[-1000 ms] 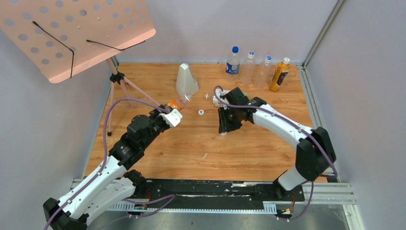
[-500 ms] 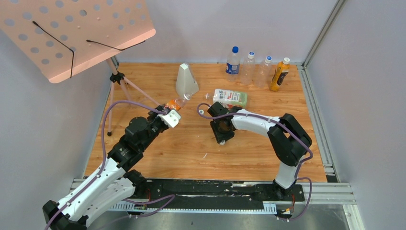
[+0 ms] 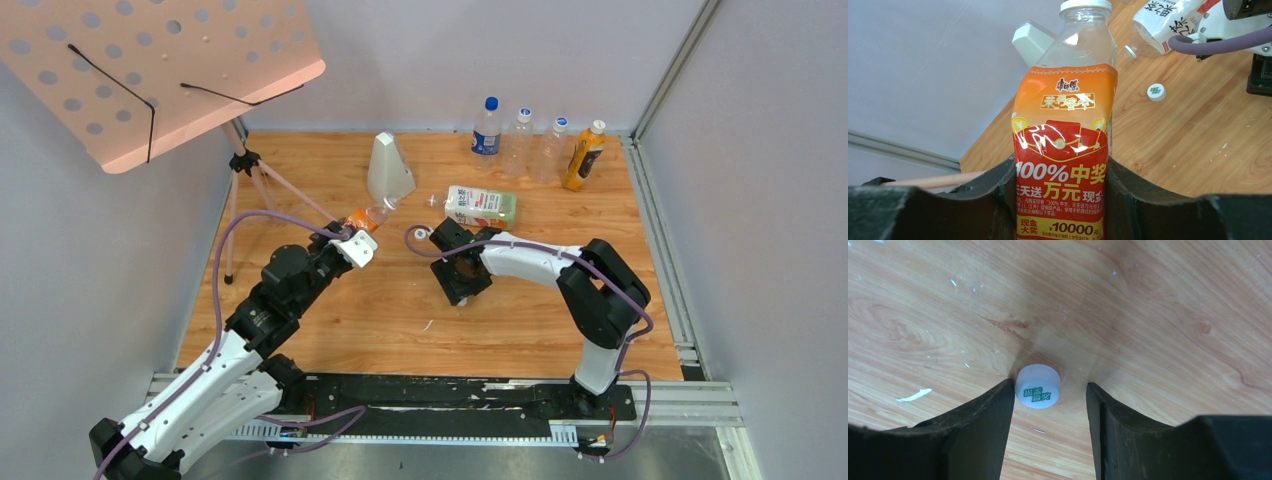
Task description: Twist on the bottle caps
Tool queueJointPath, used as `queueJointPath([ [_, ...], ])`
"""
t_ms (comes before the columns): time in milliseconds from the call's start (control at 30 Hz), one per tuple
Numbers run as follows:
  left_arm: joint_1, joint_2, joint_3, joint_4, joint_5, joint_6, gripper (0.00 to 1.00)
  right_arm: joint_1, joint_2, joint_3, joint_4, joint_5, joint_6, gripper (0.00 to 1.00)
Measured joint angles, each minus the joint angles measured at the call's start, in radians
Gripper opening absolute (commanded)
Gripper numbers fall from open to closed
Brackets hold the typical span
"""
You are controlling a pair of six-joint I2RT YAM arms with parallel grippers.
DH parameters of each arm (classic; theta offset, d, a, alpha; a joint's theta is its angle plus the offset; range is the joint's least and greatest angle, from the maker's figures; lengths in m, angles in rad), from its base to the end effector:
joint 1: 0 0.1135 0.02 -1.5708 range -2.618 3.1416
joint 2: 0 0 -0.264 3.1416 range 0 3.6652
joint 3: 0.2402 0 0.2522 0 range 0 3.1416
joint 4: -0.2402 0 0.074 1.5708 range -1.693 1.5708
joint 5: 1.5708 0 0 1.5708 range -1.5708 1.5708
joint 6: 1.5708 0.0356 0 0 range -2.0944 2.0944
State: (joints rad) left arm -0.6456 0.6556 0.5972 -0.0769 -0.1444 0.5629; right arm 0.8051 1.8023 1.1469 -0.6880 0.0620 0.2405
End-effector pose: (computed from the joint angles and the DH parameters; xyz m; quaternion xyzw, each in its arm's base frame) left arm 0.1365 -0.0964 0.3053 0.3878 0.6452 0.0272 0.6577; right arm 0.2345 0.2407 0.1620 -0.2732 0.9547 0.0299 0.1136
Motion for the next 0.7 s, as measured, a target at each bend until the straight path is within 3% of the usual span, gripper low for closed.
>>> queueJointPath([
  [433, 0.000, -0.002, 0.000, 0.000, 0.000, 0.000, 0.00, 0.013, -0.038, -0.022, 0.026, -0.052, -0.176, 0.44],
  [700, 0.000, -0.004, 0.000, 0.000, 0.000, 0.000, 0.00, 0.020, -0.038, -0.022, 0.035, -0.057, -0.212, 0.32],
])
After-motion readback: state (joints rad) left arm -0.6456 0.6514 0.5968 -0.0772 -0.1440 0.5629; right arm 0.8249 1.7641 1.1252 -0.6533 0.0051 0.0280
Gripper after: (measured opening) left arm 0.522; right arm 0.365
